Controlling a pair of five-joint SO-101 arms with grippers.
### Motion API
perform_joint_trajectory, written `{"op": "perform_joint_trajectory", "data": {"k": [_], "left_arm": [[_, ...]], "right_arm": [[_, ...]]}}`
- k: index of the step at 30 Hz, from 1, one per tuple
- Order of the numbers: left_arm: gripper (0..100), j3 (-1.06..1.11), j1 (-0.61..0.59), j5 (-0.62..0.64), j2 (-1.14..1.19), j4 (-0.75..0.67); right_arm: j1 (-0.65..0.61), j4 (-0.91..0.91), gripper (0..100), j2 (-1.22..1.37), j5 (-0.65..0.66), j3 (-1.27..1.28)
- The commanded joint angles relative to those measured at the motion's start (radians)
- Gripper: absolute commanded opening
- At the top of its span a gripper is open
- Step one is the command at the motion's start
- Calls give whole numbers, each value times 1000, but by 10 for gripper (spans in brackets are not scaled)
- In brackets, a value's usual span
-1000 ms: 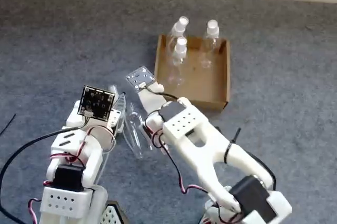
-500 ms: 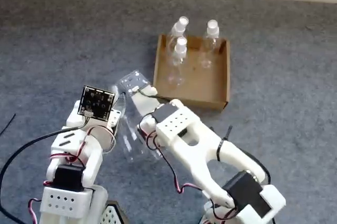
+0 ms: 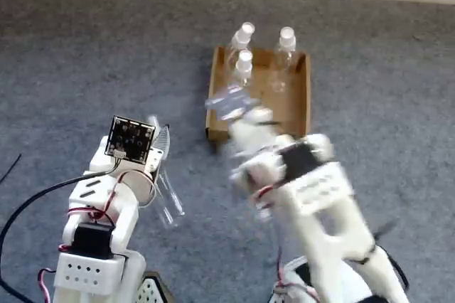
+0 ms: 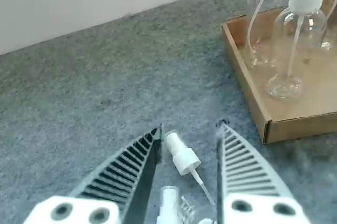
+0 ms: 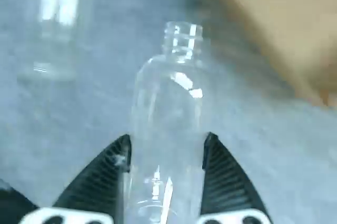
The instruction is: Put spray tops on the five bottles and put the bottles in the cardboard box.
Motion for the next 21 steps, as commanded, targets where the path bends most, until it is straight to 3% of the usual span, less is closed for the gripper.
{"op": "perform_joint_trajectory", "data": {"k": [1, 5, 9, 13, 17, 21], "left_arm": [[155, -8, -13, -6, -2, -21], [155, -10, -13, -6, -2, -21], [155, -7, -15, -6, -1, -21], [155, 8, -15, -6, -1, -23], [155, 10, -15, -6, -1, -20], [154, 10, -15, -6, -1, -20]], "right_arm": [[407, 36, 4, -2, 201, -127], [704, -108, 4, 134, 347, -156], [869, -312, 4, 354, 379, -160], [941, -438, 4, 596, 377, -186], [993, -446, 13, 776, 377, -305], [1023, -444, 123, 840, 377, -378]]}}
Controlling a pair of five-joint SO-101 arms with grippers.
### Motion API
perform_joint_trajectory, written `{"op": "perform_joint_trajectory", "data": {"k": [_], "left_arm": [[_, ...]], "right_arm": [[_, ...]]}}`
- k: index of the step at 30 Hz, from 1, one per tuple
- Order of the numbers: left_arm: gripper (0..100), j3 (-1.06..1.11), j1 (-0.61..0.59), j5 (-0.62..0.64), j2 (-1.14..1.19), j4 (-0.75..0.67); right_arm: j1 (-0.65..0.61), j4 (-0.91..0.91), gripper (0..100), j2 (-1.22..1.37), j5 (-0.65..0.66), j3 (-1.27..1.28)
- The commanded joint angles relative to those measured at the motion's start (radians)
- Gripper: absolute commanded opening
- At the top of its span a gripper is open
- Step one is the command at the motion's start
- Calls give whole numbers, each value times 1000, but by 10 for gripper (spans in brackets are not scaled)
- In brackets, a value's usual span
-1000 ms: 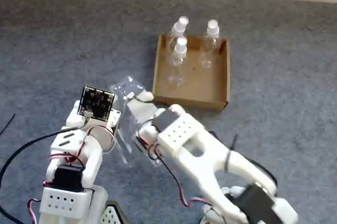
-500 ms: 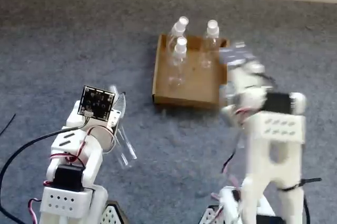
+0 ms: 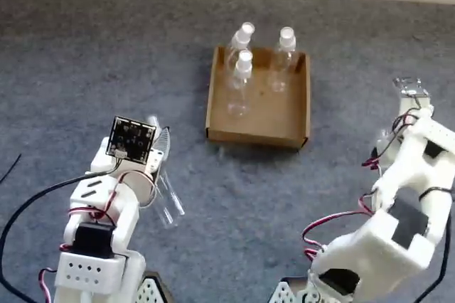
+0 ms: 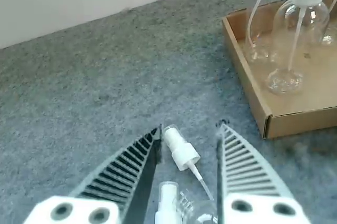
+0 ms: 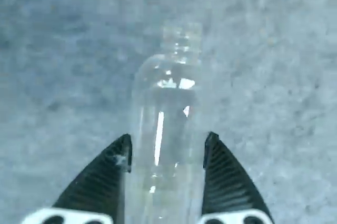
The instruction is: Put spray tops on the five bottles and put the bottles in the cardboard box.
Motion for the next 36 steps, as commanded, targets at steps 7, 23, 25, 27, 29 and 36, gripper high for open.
{"op": "perform_joint_trajectory", "data": {"k": [7, 23, 25, 27, 29, 36], "left_arm": [[154, -5, -15, -6, -1, -18], [154, -5, -13, -6, -1, -18], [154, -5, -13, -6, -1, -18], [154, -5, -13, -6, -1, -18], [154, -5, -13, -6, -1, -18], [154, 4, -13, -6, -2, -21]], "right_arm": [[27, 1, 206, 16, 5, -41], [-99, 173, 273, 25, -190, -283], [-105, 165, 273, 28, -190, -289], [-101, 165, 273, 56, -189, -295], [-97, 165, 273, 113, -189, -326], [-48, 249, 272, 320, -190, -598]]}}
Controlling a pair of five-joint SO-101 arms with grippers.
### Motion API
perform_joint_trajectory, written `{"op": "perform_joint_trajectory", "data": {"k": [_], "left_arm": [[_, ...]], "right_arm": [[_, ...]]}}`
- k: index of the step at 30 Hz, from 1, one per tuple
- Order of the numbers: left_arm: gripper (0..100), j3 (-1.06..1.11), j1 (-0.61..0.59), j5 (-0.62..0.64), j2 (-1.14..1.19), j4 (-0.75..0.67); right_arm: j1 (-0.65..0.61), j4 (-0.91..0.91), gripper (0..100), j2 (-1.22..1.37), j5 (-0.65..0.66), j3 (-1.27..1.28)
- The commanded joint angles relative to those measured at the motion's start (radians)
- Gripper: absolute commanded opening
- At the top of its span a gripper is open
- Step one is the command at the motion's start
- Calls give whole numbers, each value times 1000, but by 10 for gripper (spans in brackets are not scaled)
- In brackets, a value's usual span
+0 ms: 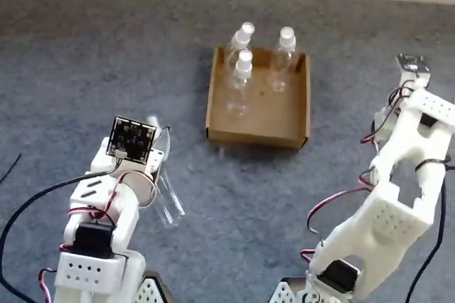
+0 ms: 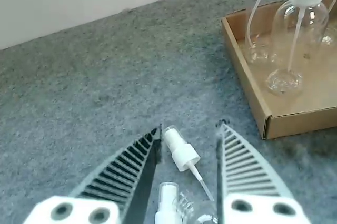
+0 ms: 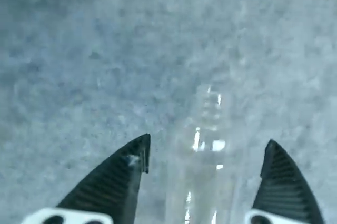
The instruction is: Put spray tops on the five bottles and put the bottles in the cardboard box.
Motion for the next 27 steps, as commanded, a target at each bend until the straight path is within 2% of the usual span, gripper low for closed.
{"op": "perform_joint_trajectory", "data": {"k": [1, 9, 12, 27], "left_arm": [[155, -2, -12, -6, -2, -21], [155, -2, -12, -6, -2, -21], [155, -2, -12, -6, -2, -21], [155, -2, -13, -6, -1, -23]], "right_arm": [[36, 56, 272, 45, -8, -166], [30, 176, 266, 203, 14, -306], [30, 216, 224, 216, 52, -318], [28, 237, 23, 140, 51, -349]]}}
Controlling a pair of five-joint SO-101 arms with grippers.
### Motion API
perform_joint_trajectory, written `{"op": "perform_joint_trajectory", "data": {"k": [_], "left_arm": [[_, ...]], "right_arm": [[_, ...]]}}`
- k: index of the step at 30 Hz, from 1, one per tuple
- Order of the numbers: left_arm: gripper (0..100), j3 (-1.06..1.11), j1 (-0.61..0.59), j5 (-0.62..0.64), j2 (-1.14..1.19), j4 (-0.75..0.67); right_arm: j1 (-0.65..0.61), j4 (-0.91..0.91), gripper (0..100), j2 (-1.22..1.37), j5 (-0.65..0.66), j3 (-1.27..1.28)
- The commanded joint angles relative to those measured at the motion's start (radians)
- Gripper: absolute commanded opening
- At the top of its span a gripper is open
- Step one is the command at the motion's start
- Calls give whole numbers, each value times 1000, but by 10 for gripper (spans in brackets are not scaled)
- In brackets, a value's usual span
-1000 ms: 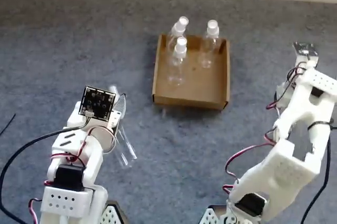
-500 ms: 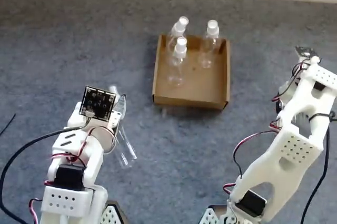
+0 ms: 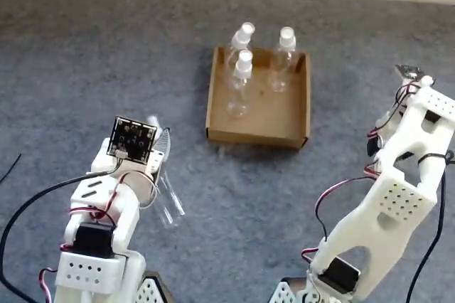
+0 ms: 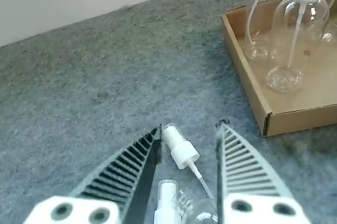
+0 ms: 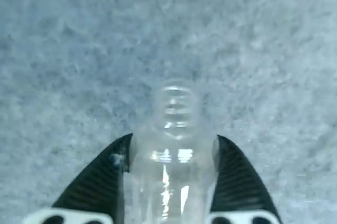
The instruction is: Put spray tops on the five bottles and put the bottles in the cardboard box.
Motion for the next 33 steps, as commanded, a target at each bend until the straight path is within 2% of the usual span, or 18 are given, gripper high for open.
{"op": "perform_joint_trajectory", "data": {"k": [1, 9, 13, 19, 25, 28, 33], "left_arm": [[155, -8, -13, -6, 1, -23], [155, -91, -13, -2, 53, 28], [154, -194, -15, -3, 229, 77], [154, -394, -94, -5, 547, 190], [158, -641, -196, -5, 799, 276], [158, -750, -203, 5, 941, 296], [158, -934, -200, 101, 1207, 313]], "right_arm": [[1, 45, 20, -117, 11, -65], [-77, 217, 15, -371, 11, -58], [-125, 239, 15, -510, 2, -12], [-205, 231, 15, -779, -9, 274], [-295, 24, 15, -1113, -11, 664], [-341, -102, 15, -1264, -11, 883], [-444, -242, 15, -1458, -15, 1148]]}}
